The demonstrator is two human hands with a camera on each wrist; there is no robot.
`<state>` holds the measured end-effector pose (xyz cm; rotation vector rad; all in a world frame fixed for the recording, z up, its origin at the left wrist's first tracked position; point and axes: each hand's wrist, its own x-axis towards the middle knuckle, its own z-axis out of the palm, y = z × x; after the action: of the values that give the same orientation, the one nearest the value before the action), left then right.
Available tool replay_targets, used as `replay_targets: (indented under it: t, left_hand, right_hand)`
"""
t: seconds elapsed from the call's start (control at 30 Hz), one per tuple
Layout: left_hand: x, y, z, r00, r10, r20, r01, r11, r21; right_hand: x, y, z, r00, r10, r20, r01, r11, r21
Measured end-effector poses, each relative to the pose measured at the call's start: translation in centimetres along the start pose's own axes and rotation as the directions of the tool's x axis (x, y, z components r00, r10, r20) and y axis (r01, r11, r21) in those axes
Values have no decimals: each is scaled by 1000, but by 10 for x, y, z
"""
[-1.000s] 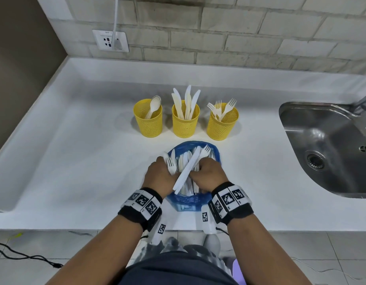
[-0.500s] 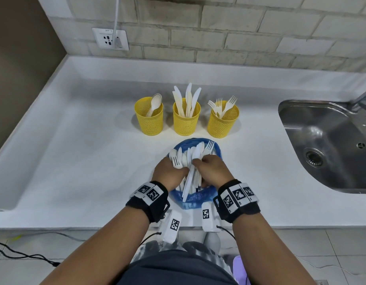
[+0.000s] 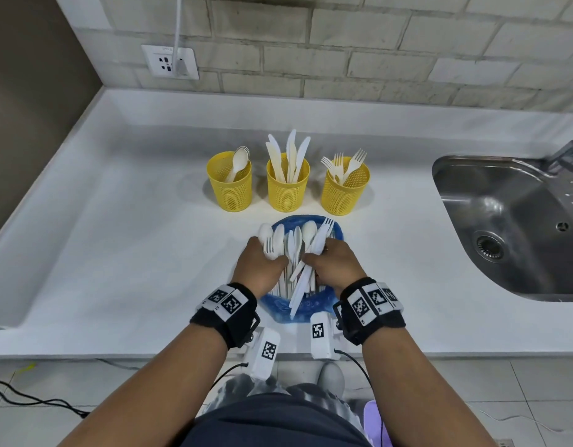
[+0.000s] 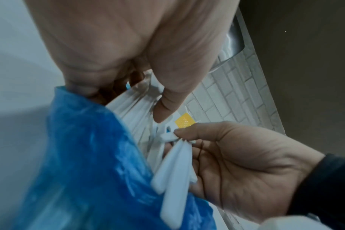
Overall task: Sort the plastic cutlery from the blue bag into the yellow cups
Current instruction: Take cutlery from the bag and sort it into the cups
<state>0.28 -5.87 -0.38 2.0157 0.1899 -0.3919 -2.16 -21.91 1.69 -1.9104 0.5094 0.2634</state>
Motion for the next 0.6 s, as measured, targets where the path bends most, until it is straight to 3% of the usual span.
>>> replay_targets:
  t: [0.07, 0.37, 0.5, 0.6]
  left_hand:
    - [-2, -1, 3, 999, 45, 16, -44, 999, -9]
    - [-10, 7, 5, 985, 169, -36, -169, 986, 10]
    - [-11, 14, 7, 987, 160, 4, -160, 987, 6]
    - [-11, 15, 8, 990, 137, 19, -135, 986, -99]
  right_hand:
    - [2, 1, 1, 999, -1, 33, -1, 999, 38]
    - [6, 2, -17, 991, -130, 8, 130, 981, -143]
    - [8, 0, -29, 995, -66, 82, 70, 996, -52]
    - [4, 1, -37, 997, -71, 38, 72, 997, -19]
